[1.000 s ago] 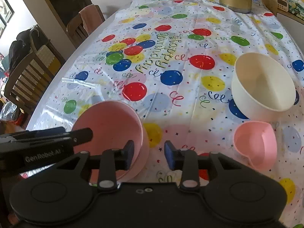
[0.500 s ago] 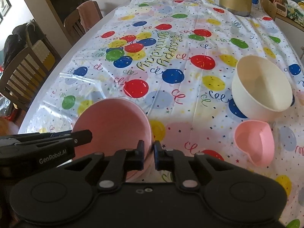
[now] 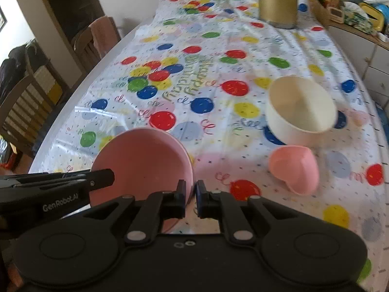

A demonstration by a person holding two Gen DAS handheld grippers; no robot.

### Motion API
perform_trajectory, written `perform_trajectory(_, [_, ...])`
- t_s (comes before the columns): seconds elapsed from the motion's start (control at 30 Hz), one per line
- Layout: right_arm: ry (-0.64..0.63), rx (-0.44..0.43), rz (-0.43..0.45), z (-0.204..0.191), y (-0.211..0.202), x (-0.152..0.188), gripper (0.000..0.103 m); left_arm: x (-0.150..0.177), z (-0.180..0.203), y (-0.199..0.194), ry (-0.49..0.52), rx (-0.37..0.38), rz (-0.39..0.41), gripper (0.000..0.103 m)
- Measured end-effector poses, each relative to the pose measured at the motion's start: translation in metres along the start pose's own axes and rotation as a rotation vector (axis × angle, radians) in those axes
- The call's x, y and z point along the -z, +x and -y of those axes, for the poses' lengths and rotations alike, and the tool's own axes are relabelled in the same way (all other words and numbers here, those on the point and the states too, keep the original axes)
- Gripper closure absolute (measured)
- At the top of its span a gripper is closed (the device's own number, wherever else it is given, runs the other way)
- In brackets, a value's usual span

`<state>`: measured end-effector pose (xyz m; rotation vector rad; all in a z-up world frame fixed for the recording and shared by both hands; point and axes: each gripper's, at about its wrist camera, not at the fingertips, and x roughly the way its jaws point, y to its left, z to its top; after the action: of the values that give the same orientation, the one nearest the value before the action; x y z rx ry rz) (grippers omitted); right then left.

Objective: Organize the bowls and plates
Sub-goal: 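Carry the pink bowl with the left gripper next to the bear-shaped plate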

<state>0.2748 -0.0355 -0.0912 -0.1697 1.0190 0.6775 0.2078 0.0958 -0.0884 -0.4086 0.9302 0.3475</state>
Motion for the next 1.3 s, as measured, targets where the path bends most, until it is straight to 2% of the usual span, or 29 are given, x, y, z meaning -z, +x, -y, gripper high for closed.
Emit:
perform_trajectory(0.3, [0.070, 0.043, 0.055, 0.023, -0.057, 0.021, 0.096, 0.011, 0.038, -0.033, 0.083, 0.078, 0.012, 0.094])
perform_trajectory(0.67, [0.143, 0.111, 0.080, 0.045, -0.108, 0.061, 0.096, 0.042, 0.076, -0.061, 0.176, 0.158, -0.011, 0.094])
perform_trajectory(1.0, [0.213, 0.157, 0.075, 0.060, -0.132, 0.103, 0.096, 0.079, 0.099, -0.066, 0.276, 0.207, -0.072, 0.094])
perform_trajectory(1.3, [0.275, 0.187, 0.044, 0.071, -0.136, 0.139, 0.096, 0.112, 0.113, -0.055, 0.363, 0.230, -0.129, 0.094])
